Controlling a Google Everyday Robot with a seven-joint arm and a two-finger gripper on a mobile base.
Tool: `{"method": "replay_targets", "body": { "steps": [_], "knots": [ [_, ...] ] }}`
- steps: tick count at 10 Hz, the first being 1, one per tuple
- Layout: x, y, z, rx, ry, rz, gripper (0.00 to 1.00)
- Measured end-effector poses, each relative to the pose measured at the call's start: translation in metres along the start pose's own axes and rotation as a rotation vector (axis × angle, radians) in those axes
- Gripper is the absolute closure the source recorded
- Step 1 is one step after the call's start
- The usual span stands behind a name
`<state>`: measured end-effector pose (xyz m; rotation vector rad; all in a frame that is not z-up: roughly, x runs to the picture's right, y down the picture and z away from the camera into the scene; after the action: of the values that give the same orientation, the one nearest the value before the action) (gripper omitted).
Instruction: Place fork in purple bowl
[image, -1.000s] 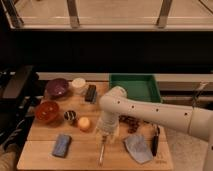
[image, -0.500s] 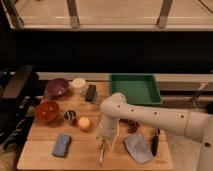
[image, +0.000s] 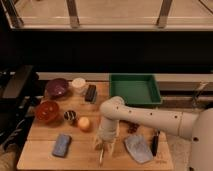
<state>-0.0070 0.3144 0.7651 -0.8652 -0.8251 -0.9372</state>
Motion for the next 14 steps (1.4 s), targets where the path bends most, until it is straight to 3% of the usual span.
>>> {"method": "replay_targets", "body": {
  "steps": [2,8,11,14],
  "knots": [
    [0.006,-0.001,0.004,0.017,-0.039,0.010,0.41],
    [0.008,0.001,-0.002,0.016,-0.034,0.010,0.97],
    [0.010,0.001,-0.003,0.024,-0.028,0.013,1.00],
    [0.019,0.005,-0.031,0.094,0.018,0.036,1.00]
  ]
}}
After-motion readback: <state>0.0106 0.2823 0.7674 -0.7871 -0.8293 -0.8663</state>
